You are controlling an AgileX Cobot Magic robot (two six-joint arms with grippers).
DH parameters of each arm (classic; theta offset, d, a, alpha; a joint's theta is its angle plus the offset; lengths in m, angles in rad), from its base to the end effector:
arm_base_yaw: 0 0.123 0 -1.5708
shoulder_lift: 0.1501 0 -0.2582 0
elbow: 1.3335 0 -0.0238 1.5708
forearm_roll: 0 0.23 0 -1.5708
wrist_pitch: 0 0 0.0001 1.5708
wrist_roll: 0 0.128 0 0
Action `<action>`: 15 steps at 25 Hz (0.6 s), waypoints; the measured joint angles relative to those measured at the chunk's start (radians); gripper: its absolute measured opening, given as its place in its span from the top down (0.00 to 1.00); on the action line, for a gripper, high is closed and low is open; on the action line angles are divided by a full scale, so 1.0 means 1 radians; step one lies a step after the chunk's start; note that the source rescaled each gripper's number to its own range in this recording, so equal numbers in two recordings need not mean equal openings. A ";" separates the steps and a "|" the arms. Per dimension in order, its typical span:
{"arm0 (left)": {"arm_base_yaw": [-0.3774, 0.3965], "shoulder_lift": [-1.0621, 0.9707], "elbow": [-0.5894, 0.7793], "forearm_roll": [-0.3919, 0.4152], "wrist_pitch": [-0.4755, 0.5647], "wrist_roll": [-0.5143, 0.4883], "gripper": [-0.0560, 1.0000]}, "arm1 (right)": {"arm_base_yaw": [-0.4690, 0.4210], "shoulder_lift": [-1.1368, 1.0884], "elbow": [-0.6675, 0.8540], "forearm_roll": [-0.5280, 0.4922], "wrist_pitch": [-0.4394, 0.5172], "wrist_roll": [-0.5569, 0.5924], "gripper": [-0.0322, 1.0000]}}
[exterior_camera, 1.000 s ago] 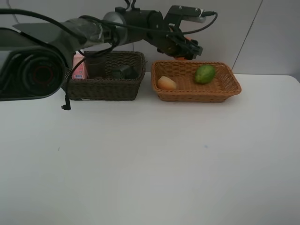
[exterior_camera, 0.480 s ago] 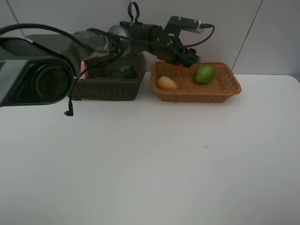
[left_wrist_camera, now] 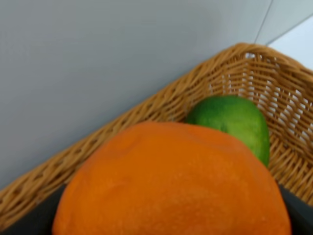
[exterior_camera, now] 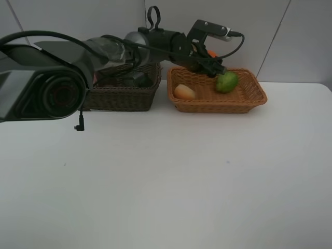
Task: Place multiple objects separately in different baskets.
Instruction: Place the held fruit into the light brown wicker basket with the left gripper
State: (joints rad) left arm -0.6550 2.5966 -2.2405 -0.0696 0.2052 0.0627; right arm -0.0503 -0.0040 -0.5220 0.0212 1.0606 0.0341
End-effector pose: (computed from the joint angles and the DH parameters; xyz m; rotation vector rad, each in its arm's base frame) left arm 0.4590 -0.3549 0.1257 0.6695 1.9602 -0.4244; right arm 0.0344 0.0006 0.2570 0.0838 2.0163 0.0149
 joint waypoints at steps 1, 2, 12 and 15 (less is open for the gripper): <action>0.000 0.000 0.000 0.000 -0.007 0.000 0.09 | 0.000 0.000 0.000 0.000 0.000 0.000 0.00; 0.000 0.000 0.000 0.000 -0.008 0.000 0.09 | 0.000 0.000 0.000 0.000 0.000 0.000 0.00; -0.002 0.000 0.000 0.000 0.001 0.000 0.09 | 0.000 0.000 0.000 0.000 0.000 0.000 0.00; -0.005 0.000 0.000 0.000 0.023 0.000 0.09 | 0.000 0.000 0.000 0.000 0.000 0.000 0.00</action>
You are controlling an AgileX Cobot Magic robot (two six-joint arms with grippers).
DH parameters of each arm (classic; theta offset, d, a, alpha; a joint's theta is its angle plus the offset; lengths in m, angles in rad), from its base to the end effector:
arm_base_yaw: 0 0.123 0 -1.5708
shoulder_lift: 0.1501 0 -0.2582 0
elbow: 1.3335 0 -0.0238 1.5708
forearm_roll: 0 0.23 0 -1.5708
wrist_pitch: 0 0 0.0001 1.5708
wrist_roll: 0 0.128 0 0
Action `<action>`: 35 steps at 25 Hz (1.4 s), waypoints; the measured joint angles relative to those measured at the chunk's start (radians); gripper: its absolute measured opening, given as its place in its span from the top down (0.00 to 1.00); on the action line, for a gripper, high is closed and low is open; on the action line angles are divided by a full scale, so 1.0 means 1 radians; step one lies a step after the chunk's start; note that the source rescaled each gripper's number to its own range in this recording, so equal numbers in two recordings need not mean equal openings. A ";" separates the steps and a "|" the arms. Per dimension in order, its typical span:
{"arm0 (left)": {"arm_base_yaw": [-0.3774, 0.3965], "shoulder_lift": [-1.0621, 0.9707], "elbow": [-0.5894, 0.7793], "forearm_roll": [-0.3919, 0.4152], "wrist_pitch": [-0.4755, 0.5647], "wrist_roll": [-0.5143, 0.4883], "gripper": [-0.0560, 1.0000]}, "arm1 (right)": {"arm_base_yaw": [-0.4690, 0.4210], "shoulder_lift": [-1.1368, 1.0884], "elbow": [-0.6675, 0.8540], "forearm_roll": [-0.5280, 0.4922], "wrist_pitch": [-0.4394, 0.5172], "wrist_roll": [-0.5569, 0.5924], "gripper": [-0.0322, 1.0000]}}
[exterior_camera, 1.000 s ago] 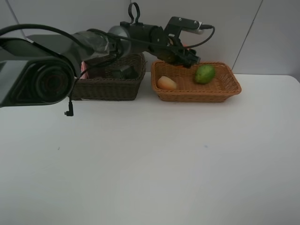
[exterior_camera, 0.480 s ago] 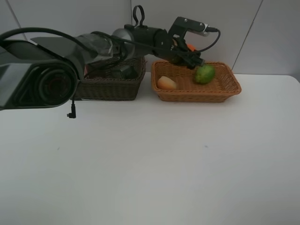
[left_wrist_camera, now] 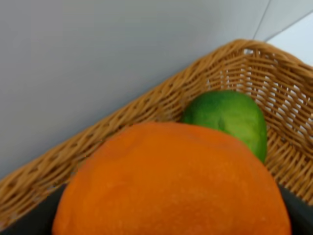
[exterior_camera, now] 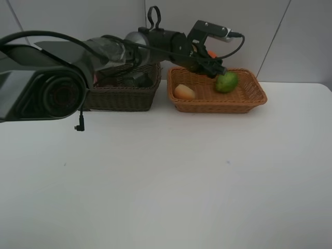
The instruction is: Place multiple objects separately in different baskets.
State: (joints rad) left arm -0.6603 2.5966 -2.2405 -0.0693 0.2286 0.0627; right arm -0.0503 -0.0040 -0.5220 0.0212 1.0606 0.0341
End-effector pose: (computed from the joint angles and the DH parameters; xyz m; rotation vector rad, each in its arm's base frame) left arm 0.4559 -0.3566 0.1231 0.6837 1.9805 -0.4227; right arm 0.0344 0.0006 0.2570 0.0838 2.0163 0.0149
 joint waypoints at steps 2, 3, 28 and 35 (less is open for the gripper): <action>-0.002 0.000 0.000 0.000 0.003 0.000 0.09 | 0.000 0.000 0.000 0.000 0.000 0.000 0.00; -0.003 0.000 0.000 0.000 0.002 0.000 0.09 | 0.000 0.000 0.000 0.000 0.000 0.000 0.00; -0.007 0.000 -0.002 0.011 -0.031 0.053 0.00 | 0.000 0.000 0.000 0.000 0.000 0.000 0.00; -0.007 0.000 -0.002 0.011 -0.031 0.054 0.00 | 0.000 0.000 0.000 0.000 0.000 0.000 0.00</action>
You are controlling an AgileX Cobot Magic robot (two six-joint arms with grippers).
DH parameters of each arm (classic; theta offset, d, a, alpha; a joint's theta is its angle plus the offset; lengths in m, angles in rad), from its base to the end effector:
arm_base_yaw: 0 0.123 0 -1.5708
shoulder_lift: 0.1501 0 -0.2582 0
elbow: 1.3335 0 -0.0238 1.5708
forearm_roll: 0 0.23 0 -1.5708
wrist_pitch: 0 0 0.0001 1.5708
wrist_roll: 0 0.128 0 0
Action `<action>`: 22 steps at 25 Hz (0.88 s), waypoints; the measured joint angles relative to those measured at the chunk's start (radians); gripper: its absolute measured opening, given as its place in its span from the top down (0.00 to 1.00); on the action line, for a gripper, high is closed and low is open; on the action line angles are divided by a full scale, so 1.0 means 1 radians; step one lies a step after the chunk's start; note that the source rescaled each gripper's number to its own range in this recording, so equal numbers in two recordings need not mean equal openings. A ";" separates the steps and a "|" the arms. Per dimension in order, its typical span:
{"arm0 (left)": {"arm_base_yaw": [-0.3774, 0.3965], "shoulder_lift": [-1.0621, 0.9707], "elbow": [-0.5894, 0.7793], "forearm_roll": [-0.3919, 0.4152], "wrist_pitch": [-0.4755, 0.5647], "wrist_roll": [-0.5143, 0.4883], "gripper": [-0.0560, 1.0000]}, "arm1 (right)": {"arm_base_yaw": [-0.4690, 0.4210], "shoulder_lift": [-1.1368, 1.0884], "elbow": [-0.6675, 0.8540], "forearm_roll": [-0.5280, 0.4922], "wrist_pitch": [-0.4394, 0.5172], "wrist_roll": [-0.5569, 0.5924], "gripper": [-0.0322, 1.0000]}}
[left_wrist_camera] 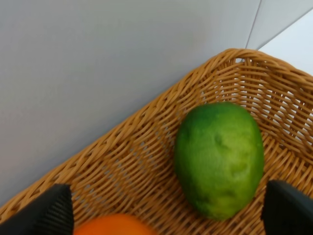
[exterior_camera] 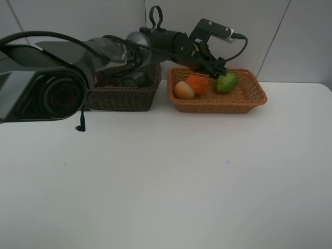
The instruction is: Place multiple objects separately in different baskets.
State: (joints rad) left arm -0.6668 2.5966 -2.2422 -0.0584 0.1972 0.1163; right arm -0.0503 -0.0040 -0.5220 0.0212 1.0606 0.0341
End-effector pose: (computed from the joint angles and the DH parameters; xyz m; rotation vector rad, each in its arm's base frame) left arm 0.4555 -0.3604 0.1272 0.7372 1.9209 -0.3915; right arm 0.0344 0.0006 0.2570 0.0838 2.0163 0.0149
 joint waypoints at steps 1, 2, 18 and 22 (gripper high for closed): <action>0.000 0.000 0.000 0.000 0.000 0.000 0.00 | 0.000 0.000 0.000 0.000 0.000 0.000 0.00; 0.000 0.000 0.000 0.000 0.000 0.000 0.00 | 0.000 0.000 0.000 0.000 0.000 0.000 0.00; -0.023 -0.215 -0.001 0.035 0.563 -0.001 0.00 | 0.000 0.000 0.000 0.000 0.000 0.000 0.00; -0.023 -0.304 -0.001 0.048 0.762 -0.001 0.00 | 0.000 0.000 0.000 0.000 0.000 0.000 0.00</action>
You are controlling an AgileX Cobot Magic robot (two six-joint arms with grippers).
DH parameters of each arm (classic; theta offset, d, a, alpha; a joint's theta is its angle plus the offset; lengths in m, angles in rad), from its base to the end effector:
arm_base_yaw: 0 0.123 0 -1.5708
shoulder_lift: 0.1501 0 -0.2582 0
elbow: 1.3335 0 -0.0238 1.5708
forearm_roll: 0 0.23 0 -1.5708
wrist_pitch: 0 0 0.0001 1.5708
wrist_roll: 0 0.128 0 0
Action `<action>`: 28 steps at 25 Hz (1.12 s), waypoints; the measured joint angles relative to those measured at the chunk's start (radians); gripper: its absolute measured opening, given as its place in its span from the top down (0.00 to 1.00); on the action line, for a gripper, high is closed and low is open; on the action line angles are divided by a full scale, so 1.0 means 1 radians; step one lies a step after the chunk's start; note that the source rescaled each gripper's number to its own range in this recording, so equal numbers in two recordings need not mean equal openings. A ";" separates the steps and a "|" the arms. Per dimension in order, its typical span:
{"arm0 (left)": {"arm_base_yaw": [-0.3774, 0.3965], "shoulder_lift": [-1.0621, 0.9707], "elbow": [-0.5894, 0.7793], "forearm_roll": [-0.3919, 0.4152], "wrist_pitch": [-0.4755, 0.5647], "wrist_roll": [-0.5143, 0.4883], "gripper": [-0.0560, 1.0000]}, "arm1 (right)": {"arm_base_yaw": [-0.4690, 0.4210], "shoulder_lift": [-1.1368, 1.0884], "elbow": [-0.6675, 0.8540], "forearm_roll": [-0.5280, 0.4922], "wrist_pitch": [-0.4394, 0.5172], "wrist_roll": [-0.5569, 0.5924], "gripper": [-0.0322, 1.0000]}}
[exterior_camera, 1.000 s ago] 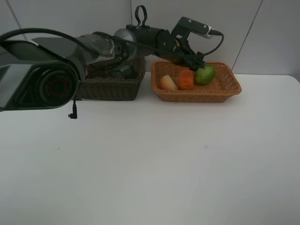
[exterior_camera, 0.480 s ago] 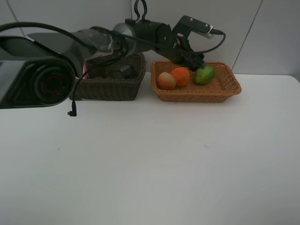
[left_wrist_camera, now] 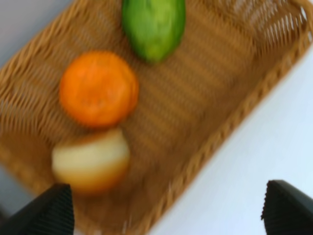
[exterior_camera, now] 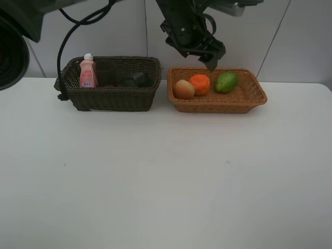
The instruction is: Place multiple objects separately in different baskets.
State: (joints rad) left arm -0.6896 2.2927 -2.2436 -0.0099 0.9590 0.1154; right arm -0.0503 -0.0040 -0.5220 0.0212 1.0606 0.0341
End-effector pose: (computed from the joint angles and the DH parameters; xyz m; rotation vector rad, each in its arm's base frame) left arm 0.3882 -0.3214 0.2197 0.9796 2.3104 -0.2515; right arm 0.0344 0.0006 0.2570 0.0838 2.0163 0.0149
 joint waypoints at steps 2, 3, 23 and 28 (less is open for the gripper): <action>0.000 -0.047 0.000 0.020 0.071 0.000 0.00 | 0.000 0.000 0.000 0.000 0.000 0.000 0.00; 0.000 -0.067 0.000 0.036 0.095 0.000 0.00 | 0.000 0.000 0.000 0.000 0.000 0.000 0.00; 0.116 -0.804 0.752 0.136 0.077 -0.082 0.00 | 0.000 0.000 0.000 0.000 0.000 0.000 0.00; 0.243 -1.059 0.999 0.136 0.057 -0.115 0.00 | 0.000 0.000 0.000 0.000 0.000 0.000 0.00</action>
State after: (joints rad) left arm -0.4470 1.2340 -1.2444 0.1259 1.0161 0.0000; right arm -0.0503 -0.0040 -0.5220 0.0212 1.0606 0.0341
